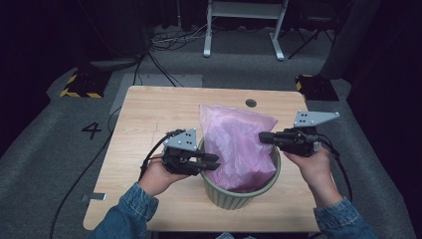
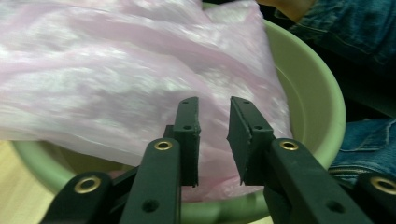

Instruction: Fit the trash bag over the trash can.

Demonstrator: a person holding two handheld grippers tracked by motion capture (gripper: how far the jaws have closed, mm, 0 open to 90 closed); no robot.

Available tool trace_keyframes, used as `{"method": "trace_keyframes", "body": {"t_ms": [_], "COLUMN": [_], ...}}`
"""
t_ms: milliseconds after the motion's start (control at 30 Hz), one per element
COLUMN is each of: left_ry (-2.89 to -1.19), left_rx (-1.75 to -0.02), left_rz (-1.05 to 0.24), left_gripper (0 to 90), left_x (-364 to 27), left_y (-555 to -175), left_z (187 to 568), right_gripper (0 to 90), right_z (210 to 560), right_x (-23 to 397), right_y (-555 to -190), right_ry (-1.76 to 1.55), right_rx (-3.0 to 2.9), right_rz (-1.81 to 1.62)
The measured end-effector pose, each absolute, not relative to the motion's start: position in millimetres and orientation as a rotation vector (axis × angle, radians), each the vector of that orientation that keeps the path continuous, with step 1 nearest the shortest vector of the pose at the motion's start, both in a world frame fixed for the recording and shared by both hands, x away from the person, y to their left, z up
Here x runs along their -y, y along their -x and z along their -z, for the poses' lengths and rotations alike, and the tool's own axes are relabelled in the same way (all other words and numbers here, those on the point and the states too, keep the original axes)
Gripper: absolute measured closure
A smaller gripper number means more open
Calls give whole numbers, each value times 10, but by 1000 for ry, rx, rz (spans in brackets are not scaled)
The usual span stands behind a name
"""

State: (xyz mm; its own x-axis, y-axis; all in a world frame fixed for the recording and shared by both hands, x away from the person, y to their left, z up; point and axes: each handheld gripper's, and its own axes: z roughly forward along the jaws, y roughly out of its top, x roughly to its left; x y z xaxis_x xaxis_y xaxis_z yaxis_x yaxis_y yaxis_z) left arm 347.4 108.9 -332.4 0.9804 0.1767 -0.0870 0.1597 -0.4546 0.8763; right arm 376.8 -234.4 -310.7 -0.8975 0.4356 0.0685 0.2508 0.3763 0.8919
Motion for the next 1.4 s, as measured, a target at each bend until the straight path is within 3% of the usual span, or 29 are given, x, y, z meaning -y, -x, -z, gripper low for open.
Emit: {"method": "trace_keyframes", "body": {"t_ms": [367, 700, 833, 967, 1400], "left_ry": [-2033, -2058, -2091, -2108, -2113], "left_rx": [-170, -98, -89, -110, -172], "left_rz": [-44, -22, -37, -85, -91], "left_gripper": [664, 627, 715, 895, 899], "left_x": [-878, -612, -535, -536, -704], "left_y": [-3429, -3374, -3379, -3383, -3348], "left_z": [3130, 3055, 3070, 3140, 3307], "right_gripper": [868, 843, 835, 825, 664], "right_z": [3111, 3042, 2963, 2939, 3002], "right_x": [2037, 1907, 1903, 1865, 2172], "right_y": [-3374, -3229, -3196, -3157, -3174], "right_ry": [-349, -274, -268, -246, -388], "right_rx": [-2496, -2460, -2417, -2411, -2340], "right_rz": [-1547, -1556, -1608, -1576, -1553]}}
